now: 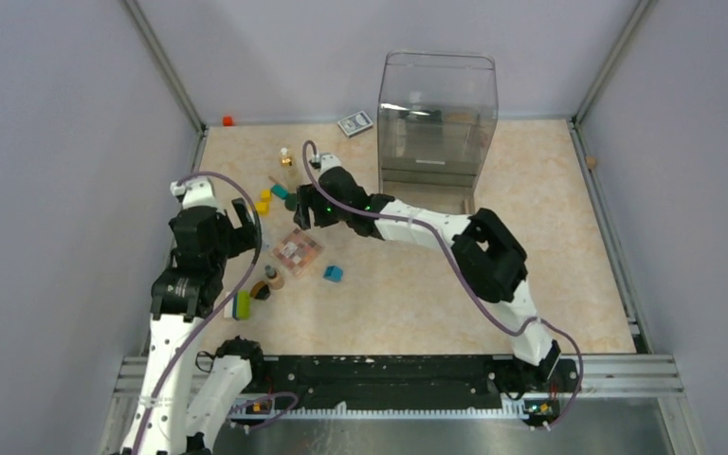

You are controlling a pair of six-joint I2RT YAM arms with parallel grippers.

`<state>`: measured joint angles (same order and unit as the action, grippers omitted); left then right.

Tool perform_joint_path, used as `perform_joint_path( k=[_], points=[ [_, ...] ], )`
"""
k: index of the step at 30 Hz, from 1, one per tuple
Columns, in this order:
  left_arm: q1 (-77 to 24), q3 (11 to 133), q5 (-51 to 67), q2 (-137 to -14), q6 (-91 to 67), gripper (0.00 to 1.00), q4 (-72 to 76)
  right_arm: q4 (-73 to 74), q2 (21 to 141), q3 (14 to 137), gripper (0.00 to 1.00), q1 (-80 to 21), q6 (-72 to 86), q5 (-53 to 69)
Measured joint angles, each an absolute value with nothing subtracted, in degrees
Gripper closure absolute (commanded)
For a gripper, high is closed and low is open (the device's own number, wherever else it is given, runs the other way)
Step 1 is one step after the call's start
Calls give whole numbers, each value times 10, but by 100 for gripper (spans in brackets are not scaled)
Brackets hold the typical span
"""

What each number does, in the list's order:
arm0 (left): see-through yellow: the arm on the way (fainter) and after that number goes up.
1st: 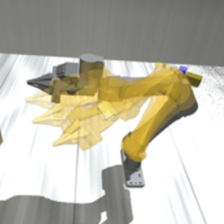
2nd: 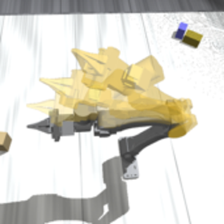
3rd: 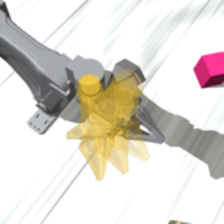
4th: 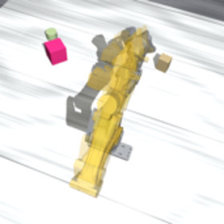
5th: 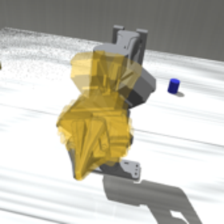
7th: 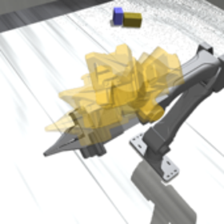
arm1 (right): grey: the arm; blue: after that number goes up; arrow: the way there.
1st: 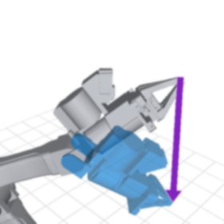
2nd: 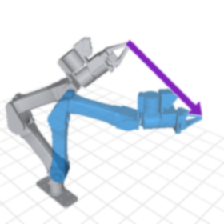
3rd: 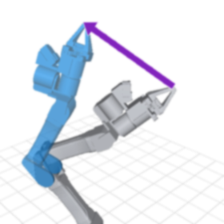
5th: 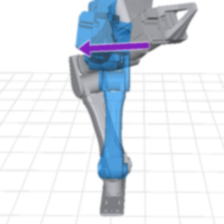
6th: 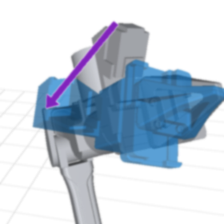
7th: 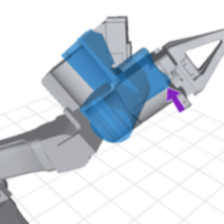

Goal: Organize the makeup
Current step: Move the makeup to the center of the board.

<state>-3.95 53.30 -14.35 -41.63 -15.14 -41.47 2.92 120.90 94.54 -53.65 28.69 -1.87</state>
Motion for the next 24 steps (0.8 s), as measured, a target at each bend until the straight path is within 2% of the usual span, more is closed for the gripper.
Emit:
perform_joint_path(
  k=[7, 15, 20, 24],
  points=[
    [-49, 514, -155, -341, -148, 1, -393, 31, 1335, 1093, 55, -536, 334, 18],
    [-62, 504, -172, -319, -148, 1, -386, 35, 1440, 1228, 70, -543, 397, 43],
    [-64, 502, -168, -329, -148, 1, -386, 46, 1482, 1277, 90, -559, 424, 33],
    [-64, 502, -164, -328, -148, 1, -386, 64, 1503, 1296, 99, -570, 457, 11]
  ],
)
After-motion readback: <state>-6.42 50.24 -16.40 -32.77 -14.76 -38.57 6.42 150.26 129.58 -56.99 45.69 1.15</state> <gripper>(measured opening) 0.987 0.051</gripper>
